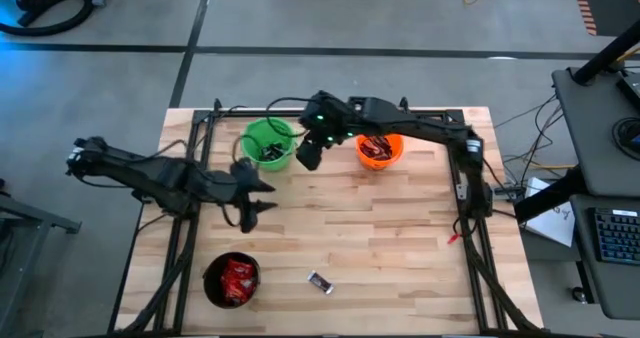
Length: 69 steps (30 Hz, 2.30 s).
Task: Sort candy
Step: Put the black chocolate into the green bucket
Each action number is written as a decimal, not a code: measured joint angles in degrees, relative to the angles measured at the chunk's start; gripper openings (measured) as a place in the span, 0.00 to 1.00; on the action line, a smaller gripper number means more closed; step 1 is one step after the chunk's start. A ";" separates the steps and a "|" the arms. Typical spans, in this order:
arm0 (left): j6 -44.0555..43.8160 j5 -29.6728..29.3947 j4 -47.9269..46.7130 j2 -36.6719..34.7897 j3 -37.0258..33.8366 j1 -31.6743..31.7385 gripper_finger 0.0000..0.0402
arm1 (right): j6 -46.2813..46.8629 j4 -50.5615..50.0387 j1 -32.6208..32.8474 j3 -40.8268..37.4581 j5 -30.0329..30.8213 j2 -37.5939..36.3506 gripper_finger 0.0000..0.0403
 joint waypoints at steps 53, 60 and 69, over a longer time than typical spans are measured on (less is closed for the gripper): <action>13.70 16.25 15.64 55.27 18.93 -11.88 0.48 | 15.89 -4.98 29.91 -31.36 18.03 -40.25 0.51; 14.16 17.40 15.54 59.00 20.59 -11.94 0.48 | 15.19 -5.12 30.14 -31.36 17.96 -40.26 0.51; 13.00 17.62 15.42 61.51 21.48 -11.39 0.48 | 15.11 -5.33 30.14 -31.36 17.84 -40.26 0.51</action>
